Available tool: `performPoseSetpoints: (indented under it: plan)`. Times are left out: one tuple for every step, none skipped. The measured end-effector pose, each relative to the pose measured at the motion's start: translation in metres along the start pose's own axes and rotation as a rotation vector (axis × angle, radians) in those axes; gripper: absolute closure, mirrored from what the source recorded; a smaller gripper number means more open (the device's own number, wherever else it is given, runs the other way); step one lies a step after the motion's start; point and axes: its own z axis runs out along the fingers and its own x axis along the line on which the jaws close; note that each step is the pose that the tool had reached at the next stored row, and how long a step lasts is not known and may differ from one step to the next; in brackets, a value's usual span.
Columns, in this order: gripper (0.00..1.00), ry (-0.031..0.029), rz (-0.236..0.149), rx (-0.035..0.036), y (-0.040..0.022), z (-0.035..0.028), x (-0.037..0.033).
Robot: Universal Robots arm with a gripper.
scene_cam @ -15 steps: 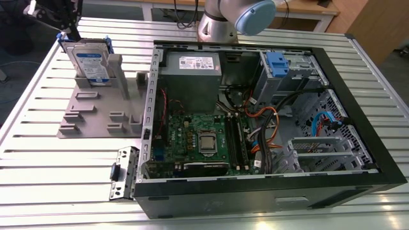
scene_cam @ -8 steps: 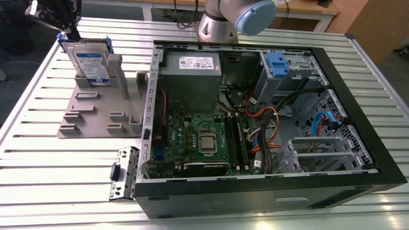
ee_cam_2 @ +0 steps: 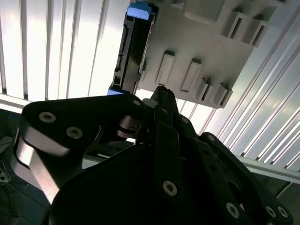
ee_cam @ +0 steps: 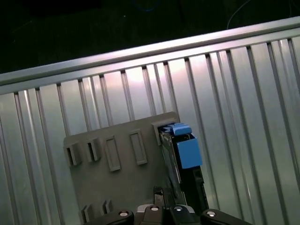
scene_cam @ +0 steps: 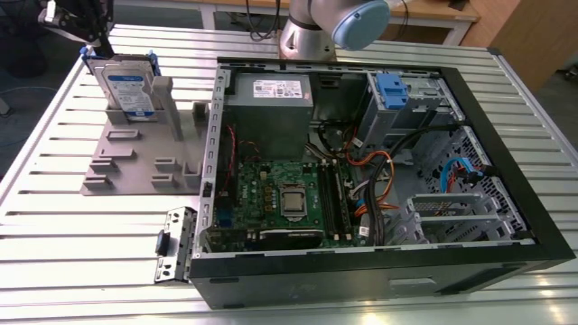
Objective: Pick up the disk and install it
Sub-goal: 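Pick up the disk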
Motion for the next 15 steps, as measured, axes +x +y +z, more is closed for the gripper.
performPoseSetpoints:
  plan:
    - [0.90,0.0001,-0.009,-0.0002,0.0000,0.0000,0.0000]
    - [0.90,0.0001,-0.018,-0.0005,0.0000,0.0000,0.0000]
    - [0.90,0.0002,-0.028,-0.0007,0.0000,0.0000,0.0000]
    - [0.90,0.0003,-0.038,-0.0010,0.0000,0.0000,0.0000]
    - [0.90,0.0004,-0.049,-0.0014,0.0000,0.0000,0.0000]
    - [0.90,0.0005,-0.061,-0.0017,0.0000,0.0000,0.0000]
    - [0.90,0.0006,-0.072,-0.0020,0.0000,0.0000,0.0000]
    - [0.90,0.0007,-0.084,-0.0023,0.0000,0.0000,0.0000]
    - [0.90,0.0008,-0.095,-0.0026,0.0000,0.0000,0.0000]
    - [0.90,0.0009,-0.107,-0.0029,0.0000,0.0000,0.0000]
    - [0.90,0.0011,-0.118,-0.0032,0.0000,0.0000,0.0000]
    - [0.90,0.0011,-0.128,-0.0034,0.0000,0.0000,0.0000]
    - [0.90,0.0012,-0.139,-0.0038,0.0000,0.0000,0.0000]
    - [0.90,0.0013,-0.149,-0.0041,0.0000,0.0000,0.0000]
    - [0.90,0.0014,-0.159,-0.0043,0.0000,0.0000,0.0000]
